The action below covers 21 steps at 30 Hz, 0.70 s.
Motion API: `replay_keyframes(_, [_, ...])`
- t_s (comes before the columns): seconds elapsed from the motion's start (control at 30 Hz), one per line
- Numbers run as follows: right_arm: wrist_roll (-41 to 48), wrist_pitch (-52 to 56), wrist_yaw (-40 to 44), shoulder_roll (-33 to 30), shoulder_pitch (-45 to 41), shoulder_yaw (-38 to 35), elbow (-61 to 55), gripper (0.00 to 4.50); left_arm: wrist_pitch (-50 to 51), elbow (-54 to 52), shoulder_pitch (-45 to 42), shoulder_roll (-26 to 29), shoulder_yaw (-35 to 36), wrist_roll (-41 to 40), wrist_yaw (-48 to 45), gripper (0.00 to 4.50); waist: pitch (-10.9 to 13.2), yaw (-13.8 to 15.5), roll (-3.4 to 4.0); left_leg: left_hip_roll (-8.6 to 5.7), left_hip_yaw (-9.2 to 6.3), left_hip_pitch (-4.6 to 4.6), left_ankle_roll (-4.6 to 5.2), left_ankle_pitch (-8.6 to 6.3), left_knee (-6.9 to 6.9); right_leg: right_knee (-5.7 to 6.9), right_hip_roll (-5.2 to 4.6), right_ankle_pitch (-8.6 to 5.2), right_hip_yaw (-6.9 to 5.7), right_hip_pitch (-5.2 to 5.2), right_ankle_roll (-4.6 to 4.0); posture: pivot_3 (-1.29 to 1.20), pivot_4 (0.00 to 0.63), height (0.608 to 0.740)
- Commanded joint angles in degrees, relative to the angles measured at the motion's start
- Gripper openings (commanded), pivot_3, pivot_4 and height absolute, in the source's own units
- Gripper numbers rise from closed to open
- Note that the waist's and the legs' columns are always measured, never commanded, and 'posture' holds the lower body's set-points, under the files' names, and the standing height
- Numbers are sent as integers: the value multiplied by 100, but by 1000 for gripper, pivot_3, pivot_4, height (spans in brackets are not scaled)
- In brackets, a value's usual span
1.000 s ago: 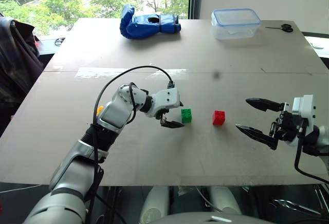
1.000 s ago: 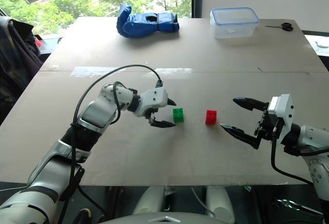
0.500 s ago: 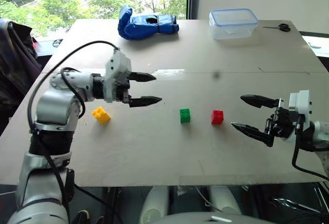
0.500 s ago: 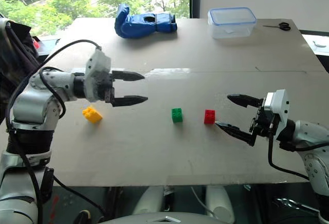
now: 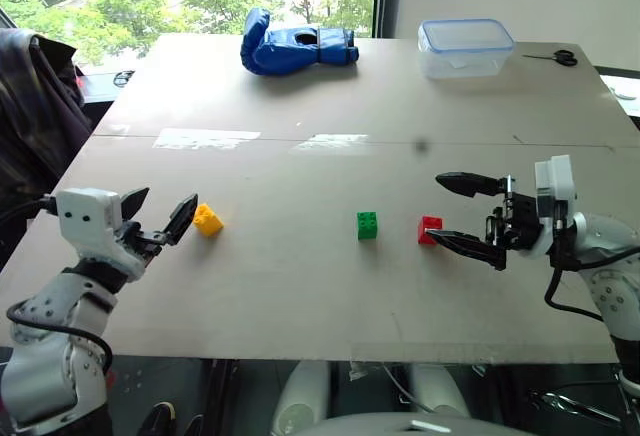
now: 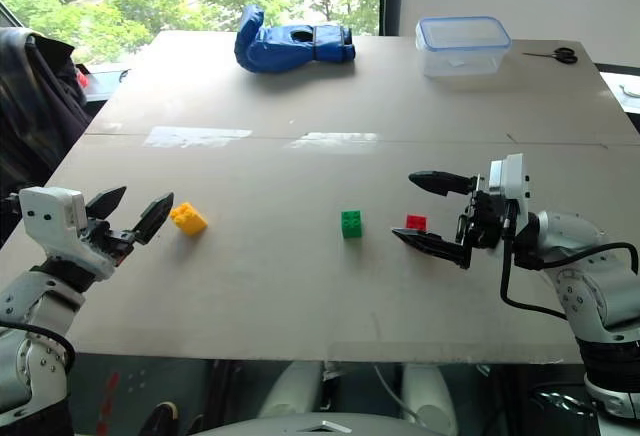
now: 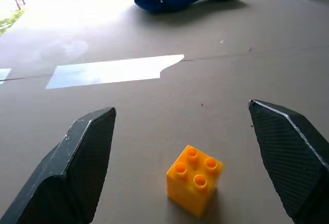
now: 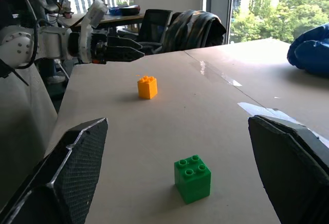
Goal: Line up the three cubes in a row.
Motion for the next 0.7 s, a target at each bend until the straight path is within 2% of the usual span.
replay_keyframes(0.03, [26,-62,159,31,-145,-12,0,4500,-89,-682,572,-362,-125,159,509,4216,-1,8,1,-1,5,2,0,0,0,0,-2,0,5,1,0,0,150,740])
replay_keyframes(0.17, [-1,-58,227,68,-225,51,52,4500,-165,-759,820,-697,-689,858,1262,4216,-2,30,2,-2,-4,3,1,0,0,2,26,0,-3,5,-1,0,150,740])
replay_keyframes(0.3, [-19,-46,251,74,-225,38,40,4500,-112,-633,657,-931,-1156,1477,2004,4216,-4,22,0,-4,2,5,3,-1,0,1,31,0,-2,9,-1,0,150,740])
replay_keyframes(0.47, [-33,-40,212,78,-124,-7,-65,4500,-139,-433,325,-1172,-1790,1762,2340,4216,-5,20,0,-4,2,6,3,-1,1,3,33,0,-5,9,0,0,150,740])
replay_keyframes(0.7, [-22,-37,69,57,40,-95,-239,4500,-74,-1,-126,-1373,-2029,2103,2908,4216,-6,15,1,-3,2,6,3,-1,1,3,34,0,-8,7,0,0,150,740])
